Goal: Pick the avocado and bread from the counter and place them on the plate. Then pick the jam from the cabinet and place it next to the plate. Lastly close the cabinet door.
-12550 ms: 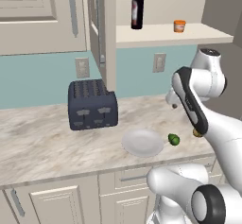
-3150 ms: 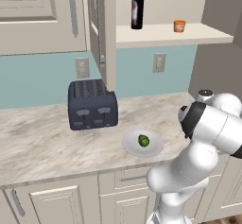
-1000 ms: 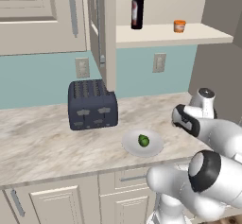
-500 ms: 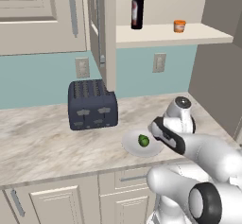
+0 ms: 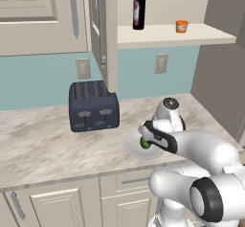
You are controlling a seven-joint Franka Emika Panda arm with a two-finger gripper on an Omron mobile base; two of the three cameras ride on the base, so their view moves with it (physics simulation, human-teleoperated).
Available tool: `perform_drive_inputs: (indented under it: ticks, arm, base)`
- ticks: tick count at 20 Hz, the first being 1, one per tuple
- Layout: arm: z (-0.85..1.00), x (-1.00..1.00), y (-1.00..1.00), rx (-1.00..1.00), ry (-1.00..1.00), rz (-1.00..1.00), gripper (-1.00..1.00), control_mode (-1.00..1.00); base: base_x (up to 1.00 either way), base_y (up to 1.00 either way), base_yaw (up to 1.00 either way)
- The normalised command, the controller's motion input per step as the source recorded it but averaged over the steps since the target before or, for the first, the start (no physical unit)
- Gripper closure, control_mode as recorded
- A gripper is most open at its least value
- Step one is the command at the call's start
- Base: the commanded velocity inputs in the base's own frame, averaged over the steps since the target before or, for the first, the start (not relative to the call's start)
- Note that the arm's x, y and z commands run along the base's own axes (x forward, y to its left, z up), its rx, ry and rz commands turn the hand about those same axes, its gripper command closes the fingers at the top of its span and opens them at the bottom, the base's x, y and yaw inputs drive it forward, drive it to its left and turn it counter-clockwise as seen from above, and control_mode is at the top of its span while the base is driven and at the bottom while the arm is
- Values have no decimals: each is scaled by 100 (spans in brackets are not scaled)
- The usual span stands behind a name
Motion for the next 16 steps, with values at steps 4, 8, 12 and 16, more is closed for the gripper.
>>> perform_drive_inputs:
  ticks: [4, 8, 12, 16]
  arm:
    - [-38, -11, 8, 2, 10, 0, 100, -100]
    - [-30, -17, 0, 0, 7, 0, 100, -100]
    - [-14, -3, 5, 1, 1, 0, 100, -100]
    - [-11, 0, 8, 2, 0, 0, -100, -100]
  base:
    - [0, 0, 0]
    - [0, 0, 0]
    - [0, 0, 0]
    - [0, 0, 0]
